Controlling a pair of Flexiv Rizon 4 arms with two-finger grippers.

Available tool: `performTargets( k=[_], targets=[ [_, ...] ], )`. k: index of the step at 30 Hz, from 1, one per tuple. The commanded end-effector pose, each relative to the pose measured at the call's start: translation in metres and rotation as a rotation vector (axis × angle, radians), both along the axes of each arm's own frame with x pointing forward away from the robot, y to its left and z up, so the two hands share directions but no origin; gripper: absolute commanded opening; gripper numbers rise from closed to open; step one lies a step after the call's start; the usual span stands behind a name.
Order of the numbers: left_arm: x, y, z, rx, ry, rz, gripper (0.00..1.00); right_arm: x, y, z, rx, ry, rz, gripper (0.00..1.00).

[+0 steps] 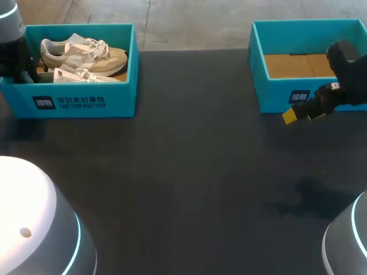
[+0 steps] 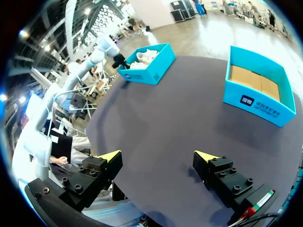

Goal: Take the shoe out of the shoebox, open the shoe tongue, remove and reinsert the insole, then place the shoe into the shoebox

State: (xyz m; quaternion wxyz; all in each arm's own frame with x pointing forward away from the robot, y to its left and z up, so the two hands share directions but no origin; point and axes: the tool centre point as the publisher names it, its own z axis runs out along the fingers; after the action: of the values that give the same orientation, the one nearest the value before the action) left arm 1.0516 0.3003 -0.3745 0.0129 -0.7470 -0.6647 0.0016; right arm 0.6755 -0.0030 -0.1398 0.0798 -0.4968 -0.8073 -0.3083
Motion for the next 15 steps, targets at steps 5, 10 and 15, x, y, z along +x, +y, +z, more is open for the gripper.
performTargets(
  k=[5, 10, 15],
  targets=[
    [-0.008, 0.000, 0.014, 0.007, -0.015, -0.024, 0.15, 0.002, 0.001, 0.000, -0.002, 0.004, 0.002, 1.00],
    [-0.010, 0.000, 0.021, 0.012, -0.012, -0.045, 0.06, 0.002, 0.001, 0.000, -0.002, 0.004, 0.002, 1.00],
    [-0.012, 0.001, 0.032, 0.023, -0.013, -0.078, 0.00, 0.002, 0.001, 0.000, -0.002, 0.004, 0.002, 1.00]
  ],
)
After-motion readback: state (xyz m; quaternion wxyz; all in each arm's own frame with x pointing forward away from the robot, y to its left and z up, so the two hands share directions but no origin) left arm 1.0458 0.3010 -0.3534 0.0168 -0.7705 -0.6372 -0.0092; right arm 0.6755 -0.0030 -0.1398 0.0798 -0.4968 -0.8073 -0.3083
